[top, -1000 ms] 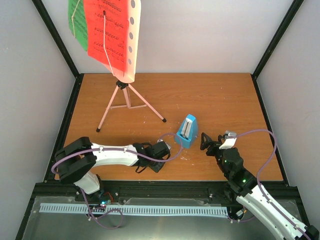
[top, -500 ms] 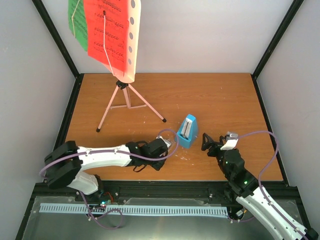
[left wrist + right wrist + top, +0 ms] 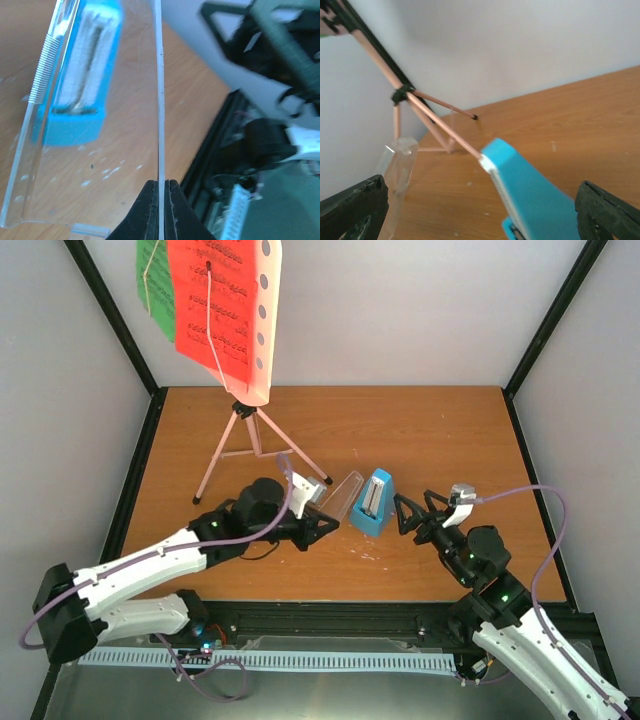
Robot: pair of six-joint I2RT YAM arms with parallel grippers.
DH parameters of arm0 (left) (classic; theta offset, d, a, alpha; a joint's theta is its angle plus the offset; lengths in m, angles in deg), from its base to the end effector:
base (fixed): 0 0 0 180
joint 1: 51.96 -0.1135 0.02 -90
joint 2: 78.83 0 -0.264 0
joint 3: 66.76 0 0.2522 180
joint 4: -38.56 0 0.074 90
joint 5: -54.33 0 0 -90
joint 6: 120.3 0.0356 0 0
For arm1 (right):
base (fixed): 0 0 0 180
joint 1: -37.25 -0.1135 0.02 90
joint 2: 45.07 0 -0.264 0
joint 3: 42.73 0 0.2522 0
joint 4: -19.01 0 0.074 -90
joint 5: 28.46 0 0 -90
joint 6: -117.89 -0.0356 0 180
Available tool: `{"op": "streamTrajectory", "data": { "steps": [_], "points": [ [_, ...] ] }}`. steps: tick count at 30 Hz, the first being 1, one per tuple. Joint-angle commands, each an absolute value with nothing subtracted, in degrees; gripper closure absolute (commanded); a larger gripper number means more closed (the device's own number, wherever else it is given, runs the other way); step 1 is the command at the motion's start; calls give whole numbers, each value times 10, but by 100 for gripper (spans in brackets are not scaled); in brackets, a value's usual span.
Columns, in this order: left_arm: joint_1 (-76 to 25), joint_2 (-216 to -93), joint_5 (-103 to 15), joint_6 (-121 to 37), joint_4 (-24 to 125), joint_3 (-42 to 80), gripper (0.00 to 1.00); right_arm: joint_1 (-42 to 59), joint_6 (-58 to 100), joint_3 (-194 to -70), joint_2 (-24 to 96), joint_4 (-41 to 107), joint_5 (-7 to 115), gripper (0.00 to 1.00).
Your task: Pack up the instrument practice props
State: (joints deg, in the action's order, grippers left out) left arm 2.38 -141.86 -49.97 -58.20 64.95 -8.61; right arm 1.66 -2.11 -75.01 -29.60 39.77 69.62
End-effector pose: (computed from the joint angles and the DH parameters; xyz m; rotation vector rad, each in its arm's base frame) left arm 0.1353 -0.2036 0.2710 0.6843 2.2028 -1.0689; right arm 0.0972 0.0634 0.2493 0.0289 1.6939 0.7542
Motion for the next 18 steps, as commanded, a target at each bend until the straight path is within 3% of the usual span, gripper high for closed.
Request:
{"op": "streamTrajectory", "data": {
  "steps": [1, 9, 13, 18],
  "points": [
    [-25, -1377, -657, -600, 528, -94, 100, 19, -50, -786, -268, 363, 618, 0],
    [-108, -1366, -866, -705, 290, -148, 100, 19, -91, -844, -199, 323, 445, 0],
    [-115, -1358, -902, -735, 223, -162, 100, 19, -129, -851, -162, 271, 363, 0],
    [-115, -1349, -932, -748, 199, -171, 100, 19, -170, -830, -168, 192, 353, 0]
  ]
}}
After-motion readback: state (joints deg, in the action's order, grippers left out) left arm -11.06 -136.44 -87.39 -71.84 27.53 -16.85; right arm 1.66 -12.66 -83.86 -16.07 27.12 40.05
